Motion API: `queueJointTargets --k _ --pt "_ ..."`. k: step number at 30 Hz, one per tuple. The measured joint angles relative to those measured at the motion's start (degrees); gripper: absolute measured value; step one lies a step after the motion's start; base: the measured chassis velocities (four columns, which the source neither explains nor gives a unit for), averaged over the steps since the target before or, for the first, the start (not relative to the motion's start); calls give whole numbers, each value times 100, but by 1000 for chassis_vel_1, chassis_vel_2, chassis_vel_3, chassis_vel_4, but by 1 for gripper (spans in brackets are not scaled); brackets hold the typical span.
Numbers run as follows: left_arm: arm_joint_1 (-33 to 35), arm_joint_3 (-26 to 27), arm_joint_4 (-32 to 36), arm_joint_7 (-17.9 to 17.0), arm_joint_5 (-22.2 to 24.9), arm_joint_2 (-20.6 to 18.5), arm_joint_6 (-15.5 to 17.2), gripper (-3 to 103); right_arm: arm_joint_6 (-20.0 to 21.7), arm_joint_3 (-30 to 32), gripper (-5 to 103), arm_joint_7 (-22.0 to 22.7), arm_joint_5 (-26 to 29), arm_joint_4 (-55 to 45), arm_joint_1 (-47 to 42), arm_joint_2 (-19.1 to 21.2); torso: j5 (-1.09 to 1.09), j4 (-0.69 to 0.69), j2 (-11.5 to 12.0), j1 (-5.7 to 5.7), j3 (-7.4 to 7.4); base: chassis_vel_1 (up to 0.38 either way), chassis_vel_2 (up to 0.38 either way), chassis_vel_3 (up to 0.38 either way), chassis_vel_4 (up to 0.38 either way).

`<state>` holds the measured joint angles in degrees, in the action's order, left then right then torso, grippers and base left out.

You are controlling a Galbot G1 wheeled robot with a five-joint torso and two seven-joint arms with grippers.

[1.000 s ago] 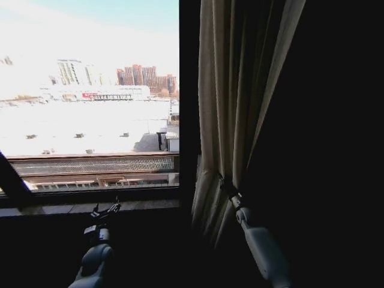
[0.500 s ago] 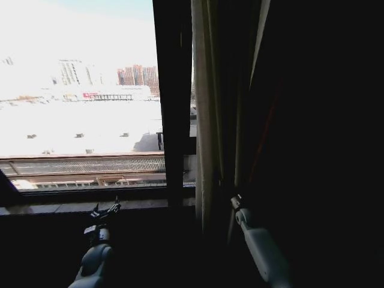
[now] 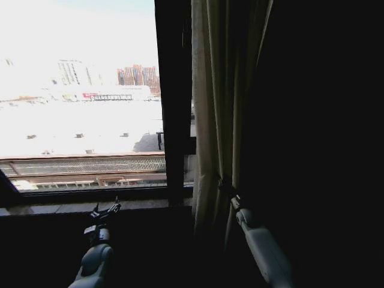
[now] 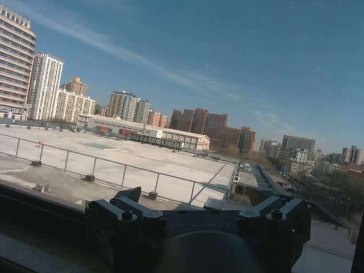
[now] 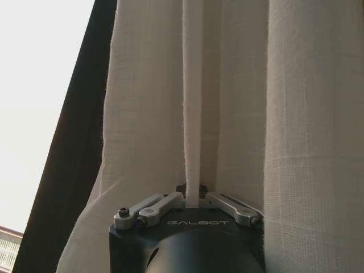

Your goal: Open the curtains by pulling them apart, changing their state from closed to fully open.

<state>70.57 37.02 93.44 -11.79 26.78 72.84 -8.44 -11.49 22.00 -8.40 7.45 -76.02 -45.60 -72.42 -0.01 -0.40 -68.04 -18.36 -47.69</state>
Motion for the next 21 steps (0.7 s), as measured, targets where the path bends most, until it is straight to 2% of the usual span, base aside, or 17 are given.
queueJointTargets --k 2,3,5,7,16,21 --pt "0 0 0 0 0 0 0 100 45 -6 0 115 9 26 26 0 0 0 0 0 0 0 0 0 0" --pt "0 0 0 0 0 0 0 100 232 -13 0 599 46 135 125 2 0 0 0 0 0 0 0 0 0" --pt "0 0 0 0 0 0 0 100 282 -7 0 729 48 172 156 6 0 0 -1 0 0 0 0 0 0" --pt "0 0 0 0 0 0 0 100 398 122 0 1127 1 359 296 65 1 -2 0 0 0 0 0 0 0" --pt "0 -1 0 0 0 0 0 100 701 440 0 1707 -166 363 339 292 2 -3 0 0 0 0 0 0 0" --pt "0 -1 0 0 0 0 0 100 953 583 0 2115 -517 201 197 378 3 -3 0 -1 -1 0 0 0 0"
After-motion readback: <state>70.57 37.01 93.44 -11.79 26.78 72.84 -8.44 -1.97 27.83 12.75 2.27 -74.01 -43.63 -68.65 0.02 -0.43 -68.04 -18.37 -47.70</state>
